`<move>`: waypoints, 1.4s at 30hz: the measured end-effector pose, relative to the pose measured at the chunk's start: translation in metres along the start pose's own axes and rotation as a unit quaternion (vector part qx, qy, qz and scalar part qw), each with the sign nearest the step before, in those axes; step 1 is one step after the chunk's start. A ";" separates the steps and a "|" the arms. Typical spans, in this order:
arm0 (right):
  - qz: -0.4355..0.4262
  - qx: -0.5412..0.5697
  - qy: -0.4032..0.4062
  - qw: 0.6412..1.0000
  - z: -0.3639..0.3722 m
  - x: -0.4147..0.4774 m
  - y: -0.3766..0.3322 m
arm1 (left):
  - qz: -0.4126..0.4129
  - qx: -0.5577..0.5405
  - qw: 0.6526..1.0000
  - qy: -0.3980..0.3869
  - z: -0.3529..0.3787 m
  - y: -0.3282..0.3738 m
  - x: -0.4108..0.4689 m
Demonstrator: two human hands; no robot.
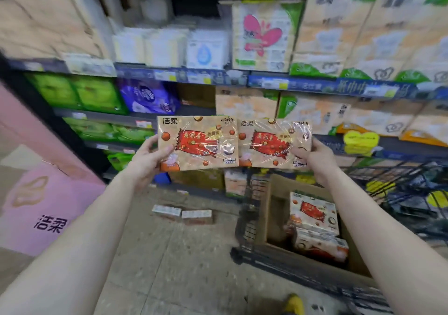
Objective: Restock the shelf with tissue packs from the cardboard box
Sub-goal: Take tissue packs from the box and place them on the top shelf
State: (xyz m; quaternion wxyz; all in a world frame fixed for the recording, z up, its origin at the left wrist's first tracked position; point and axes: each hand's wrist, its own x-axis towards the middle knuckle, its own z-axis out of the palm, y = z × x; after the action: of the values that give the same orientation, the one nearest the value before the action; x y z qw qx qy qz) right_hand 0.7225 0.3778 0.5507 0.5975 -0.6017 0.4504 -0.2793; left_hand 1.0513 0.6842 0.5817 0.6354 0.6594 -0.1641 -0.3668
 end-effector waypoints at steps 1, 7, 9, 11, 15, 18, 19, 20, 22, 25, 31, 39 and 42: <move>-0.013 -0.003 0.006 1.000 0.017 -0.008 -0.011 | 0.011 0.001 1.000 -0.001 -0.021 0.011 -0.006; -0.072 0.018 0.003 0.997 0.098 -0.040 -0.079 | 0.070 -0.020 0.997 0.014 -0.124 0.080 -0.037; -0.092 0.039 -0.010 0.995 0.120 -0.047 -0.104 | 0.092 -0.028 0.995 0.017 -0.150 0.101 -0.040; -0.112 0.045 -0.009 0.993 0.138 -0.048 -0.127 | 0.108 -0.026 0.993 0.027 -0.173 0.122 -0.041; -0.136 0.076 0.004 0.988 0.168 -0.037 -0.169 | 0.128 -0.043 0.990 0.032 -0.206 0.161 -0.029; -0.150 0.091 0.002 0.984 0.186 -0.021 -0.200 | 0.149 -0.052 0.987 0.029 -0.220 0.187 -0.011; -0.155 0.092 0.003 0.984 0.193 -0.014 -0.211 | 0.155 -0.050 0.986 0.025 -0.223 0.196 -0.004; -0.162 0.091 0.001 0.983 0.198 -0.008 -0.221 | 0.161 -0.045 0.986 0.021 -0.225 0.205 0.004; -0.183 0.098 -0.005 0.978 0.209 0.007 -0.243 | 0.174 -0.045 0.984 0.015 -0.228 0.221 0.024; -0.222 0.094 0.005 0.971 0.221 0.032 -0.273 | 0.181 -0.060 0.982 0.013 -0.227 0.246 0.057; -0.234 0.136 -0.005 0.963 0.237 0.064 -0.316 | 0.186 -0.055 0.981 0.012 -0.221 0.286 0.109; -0.247 0.139 0.021 0.959 0.247 0.082 -0.343 | 0.201 -0.065 0.977 -0.023 -0.222 0.322 0.162; -0.260 0.138 0.040 0.955 0.251 0.086 -0.350 | 0.208 -0.065 0.975 -0.047 -0.219 0.334 0.188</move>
State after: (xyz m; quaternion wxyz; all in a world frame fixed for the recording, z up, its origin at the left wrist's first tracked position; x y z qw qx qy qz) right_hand 1.0528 0.3777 0.8409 0.5627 -0.5982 0.2591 -0.5083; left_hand 1.4134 0.6666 0.8330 0.7305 0.5503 -0.3032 -0.2675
